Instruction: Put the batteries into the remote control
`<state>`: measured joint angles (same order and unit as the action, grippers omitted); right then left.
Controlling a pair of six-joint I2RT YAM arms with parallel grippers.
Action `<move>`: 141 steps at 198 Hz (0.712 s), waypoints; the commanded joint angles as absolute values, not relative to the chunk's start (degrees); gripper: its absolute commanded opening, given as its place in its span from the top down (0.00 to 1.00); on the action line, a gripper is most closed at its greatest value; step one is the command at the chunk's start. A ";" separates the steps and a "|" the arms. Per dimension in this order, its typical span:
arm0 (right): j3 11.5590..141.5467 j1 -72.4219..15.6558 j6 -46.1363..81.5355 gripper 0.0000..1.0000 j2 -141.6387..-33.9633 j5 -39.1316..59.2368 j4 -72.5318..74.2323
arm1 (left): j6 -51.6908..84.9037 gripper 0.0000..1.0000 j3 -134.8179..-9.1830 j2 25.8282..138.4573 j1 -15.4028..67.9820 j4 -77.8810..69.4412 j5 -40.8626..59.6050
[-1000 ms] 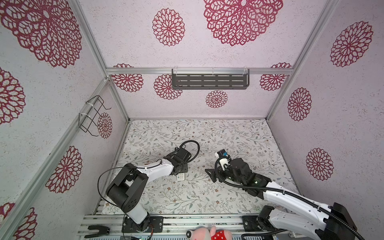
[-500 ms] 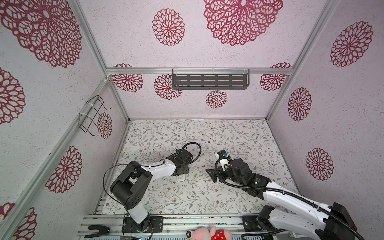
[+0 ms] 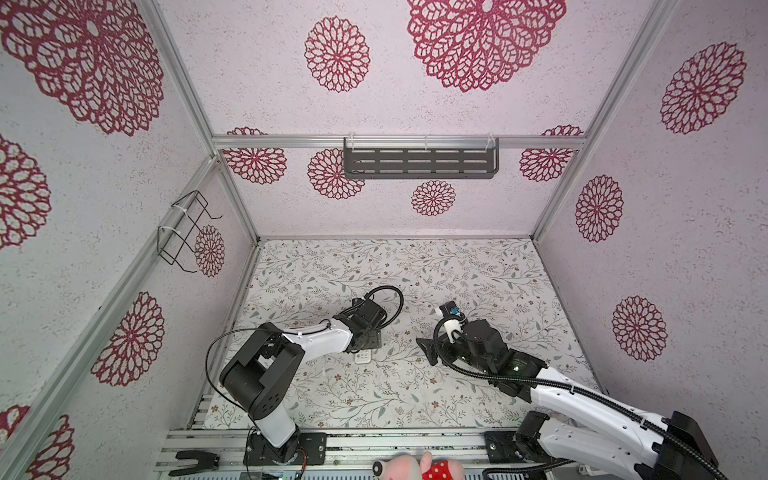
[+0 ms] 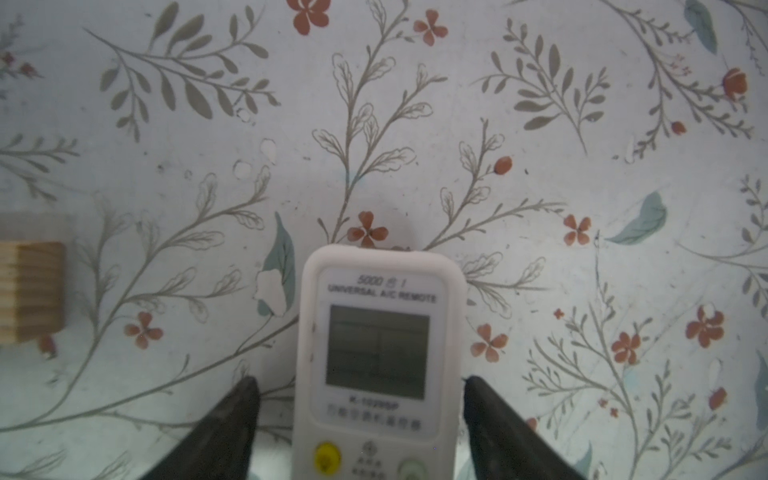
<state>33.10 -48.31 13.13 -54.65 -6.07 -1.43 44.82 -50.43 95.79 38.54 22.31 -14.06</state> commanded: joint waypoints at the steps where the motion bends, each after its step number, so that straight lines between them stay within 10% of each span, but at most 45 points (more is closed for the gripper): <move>1: 33.66 -47.93 13.35 0.01 -50.79 -10.52 -4.12 | 44.43 0.04 -49.86 90.63 39.02 22.85 -14.18; 141: 21.40 -38.60 15.45 0.01 -29.19 -48.21 -3.85 | 32.68 0.03 -38.97 56.96 24.99 20.99 -39.09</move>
<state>23.11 -41.50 16.08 -27.35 -40.45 -10.33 34.24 -43.46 59.33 26.74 24.69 -31.33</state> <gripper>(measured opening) 0.989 0.973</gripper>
